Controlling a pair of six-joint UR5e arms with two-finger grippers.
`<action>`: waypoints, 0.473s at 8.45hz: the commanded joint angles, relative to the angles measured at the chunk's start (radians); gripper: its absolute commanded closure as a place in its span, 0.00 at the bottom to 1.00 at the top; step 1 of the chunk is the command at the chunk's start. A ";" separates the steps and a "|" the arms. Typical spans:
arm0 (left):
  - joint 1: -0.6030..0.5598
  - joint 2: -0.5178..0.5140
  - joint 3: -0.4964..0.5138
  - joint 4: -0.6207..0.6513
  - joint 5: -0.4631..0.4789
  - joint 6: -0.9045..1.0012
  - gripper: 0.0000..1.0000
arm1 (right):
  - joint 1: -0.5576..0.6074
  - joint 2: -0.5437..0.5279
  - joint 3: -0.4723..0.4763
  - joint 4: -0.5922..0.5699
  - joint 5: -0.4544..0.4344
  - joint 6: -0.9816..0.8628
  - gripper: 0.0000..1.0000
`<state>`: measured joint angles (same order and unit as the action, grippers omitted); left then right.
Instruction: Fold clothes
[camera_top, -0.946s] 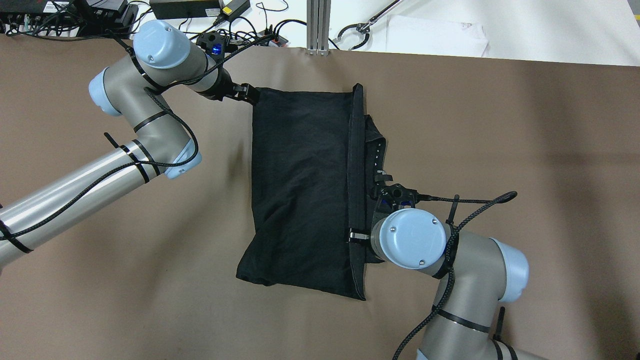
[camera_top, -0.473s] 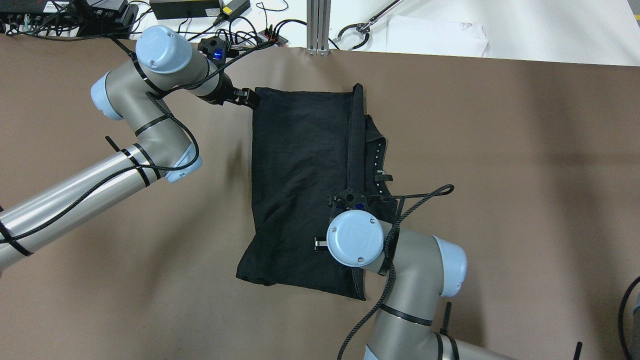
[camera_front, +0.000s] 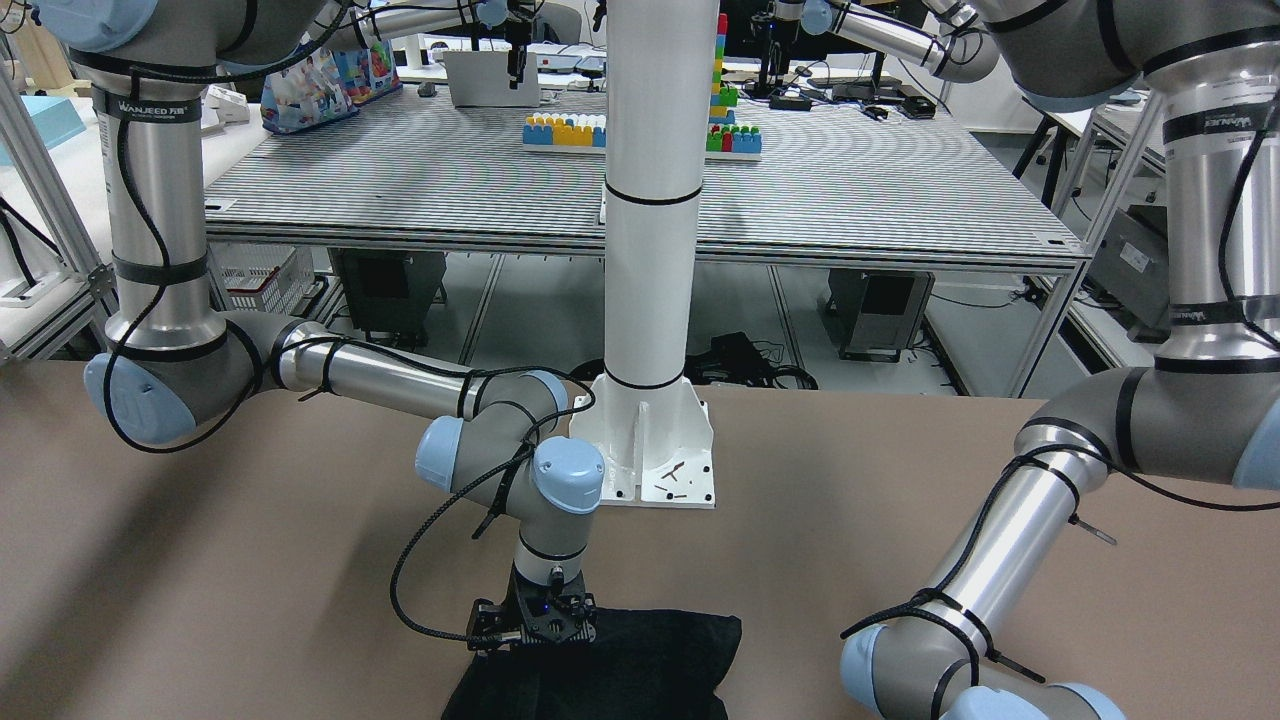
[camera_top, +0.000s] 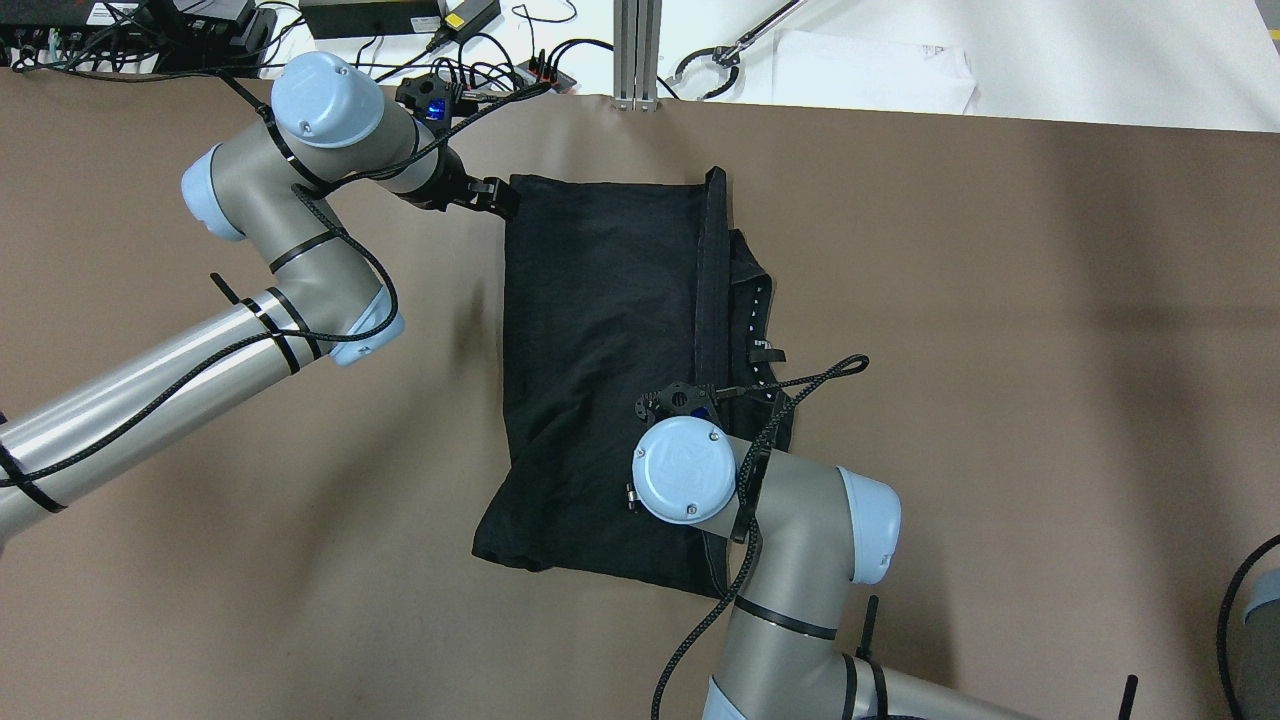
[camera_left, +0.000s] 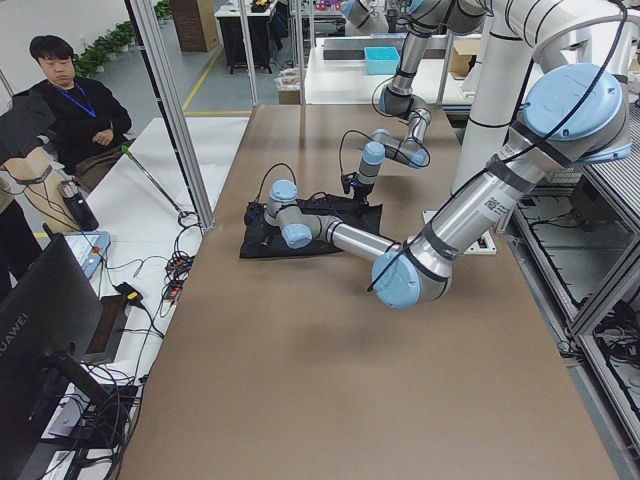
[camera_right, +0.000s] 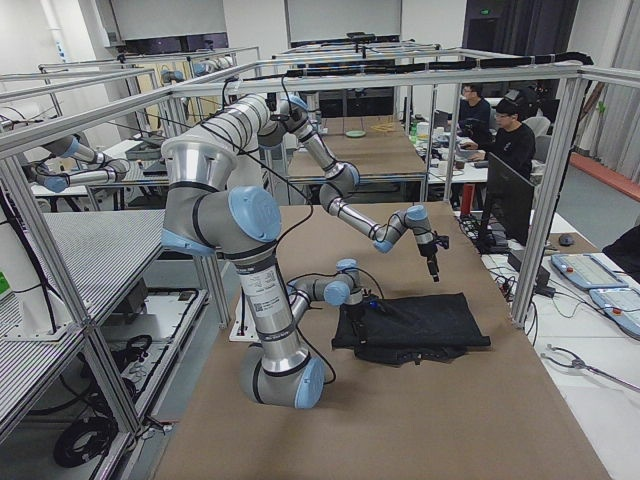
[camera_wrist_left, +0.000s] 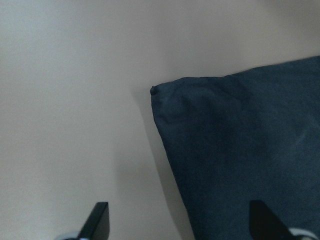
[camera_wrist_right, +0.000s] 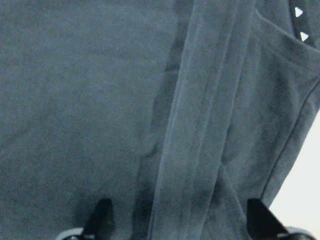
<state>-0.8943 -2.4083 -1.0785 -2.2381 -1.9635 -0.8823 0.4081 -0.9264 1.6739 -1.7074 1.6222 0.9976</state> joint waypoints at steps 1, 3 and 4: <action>0.000 0.001 0.000 0.000 0.000 -0.003 0.00 | 0.003 -0.040 0.039 -0.028 -0.001 -0.065 0.05; 0.000 0.008 0.000 0.000 0.002 0.000 0.00 | 0.009 -0.122 0.116 -0.026 -0.001 -0.088 0.05; 0.000 0.008 0.000 -0.001 0.002 0.000 0.00 | 0.032 -0.176 0.165 -0.027 0.007 -0.092 0.05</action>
<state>-0.8943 -2.4037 -1.0784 -2.2380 -1.9629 -0.8837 0.4157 -1.0163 1.7592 -1.7330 1.6219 0.9208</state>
